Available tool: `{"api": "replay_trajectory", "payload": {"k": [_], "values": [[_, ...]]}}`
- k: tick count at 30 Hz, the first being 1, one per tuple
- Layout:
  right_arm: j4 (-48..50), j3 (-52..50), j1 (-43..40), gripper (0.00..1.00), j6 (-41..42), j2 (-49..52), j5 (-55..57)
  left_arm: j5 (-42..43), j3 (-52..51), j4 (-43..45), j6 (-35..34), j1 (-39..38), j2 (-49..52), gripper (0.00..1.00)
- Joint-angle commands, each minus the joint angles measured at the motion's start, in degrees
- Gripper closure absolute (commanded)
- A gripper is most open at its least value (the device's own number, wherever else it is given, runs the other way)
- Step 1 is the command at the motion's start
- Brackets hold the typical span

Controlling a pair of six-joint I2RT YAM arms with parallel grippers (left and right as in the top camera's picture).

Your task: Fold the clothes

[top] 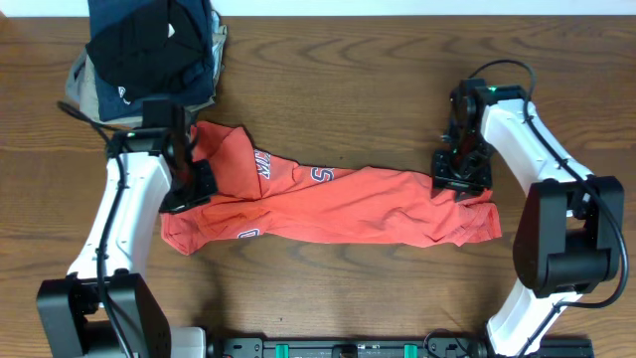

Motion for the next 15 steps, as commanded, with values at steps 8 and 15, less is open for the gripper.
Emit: {"api": "replay_trajectory", "payload": {"k": [8, 15], "values": [[0.31, -0.22, 6.75, 0.43, 1.95, -0.66, 1.66, 2.73, -1.05, 7.63, -0.33, -8.28, 1.70, 0.92], [-1.18, -1.31, 5.70, 0.35, 8.00, -0.66, 10.80, 2.73, -1.05, 10.45, -0.31, -8.48, 6.51, 0.92]]}}
